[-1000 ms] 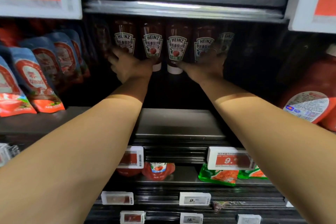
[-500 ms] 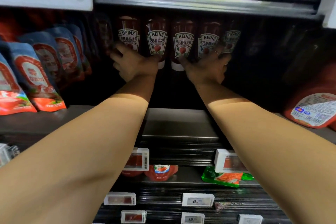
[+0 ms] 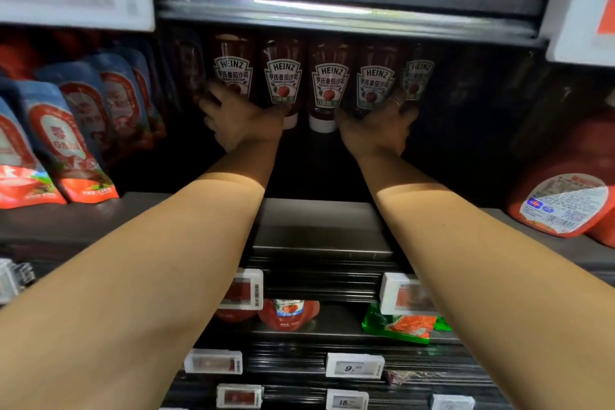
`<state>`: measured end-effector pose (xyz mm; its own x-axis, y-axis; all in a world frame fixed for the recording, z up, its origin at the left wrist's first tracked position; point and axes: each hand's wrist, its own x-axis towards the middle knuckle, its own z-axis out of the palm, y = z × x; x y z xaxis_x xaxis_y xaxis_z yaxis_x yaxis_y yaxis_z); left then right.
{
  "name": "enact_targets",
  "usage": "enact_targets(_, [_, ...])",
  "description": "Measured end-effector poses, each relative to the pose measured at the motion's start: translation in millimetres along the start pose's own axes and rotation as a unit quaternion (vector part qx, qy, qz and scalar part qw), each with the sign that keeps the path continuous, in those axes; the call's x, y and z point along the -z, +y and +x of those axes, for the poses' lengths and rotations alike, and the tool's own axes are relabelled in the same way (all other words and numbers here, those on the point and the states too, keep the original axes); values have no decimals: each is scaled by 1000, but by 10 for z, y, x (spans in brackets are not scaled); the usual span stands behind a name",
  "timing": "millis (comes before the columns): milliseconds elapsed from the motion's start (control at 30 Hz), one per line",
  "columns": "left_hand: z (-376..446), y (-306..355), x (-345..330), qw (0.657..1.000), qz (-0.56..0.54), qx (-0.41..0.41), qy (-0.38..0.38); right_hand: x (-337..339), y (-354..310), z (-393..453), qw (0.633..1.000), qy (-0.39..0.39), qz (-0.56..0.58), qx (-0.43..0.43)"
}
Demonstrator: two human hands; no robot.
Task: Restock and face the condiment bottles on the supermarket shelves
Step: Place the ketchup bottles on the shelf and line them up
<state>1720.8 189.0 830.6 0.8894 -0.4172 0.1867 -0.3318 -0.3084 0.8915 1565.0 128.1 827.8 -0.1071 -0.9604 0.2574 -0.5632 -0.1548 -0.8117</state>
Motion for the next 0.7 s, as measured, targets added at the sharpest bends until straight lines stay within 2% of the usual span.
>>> enact_targets(267, [-132, -33, 266, 997, -70, 10, 11, 161, 27, -122, 998, 23, 55, -8])
enact_targets(367, [-172, -67, 452, 997, 17, -58, -53, 359, 97, -202, 998, -2, 62, 13])
enact_targets(500, [-202, -97, 678, 971, 122, -116, -171, 654, 253, -389, 998, -32, 50, 24])
enact_targets(700, [-385, -188, 872, 951, 87, -147, -257, 1217, 468, -889, 998, -58, 13, 13])
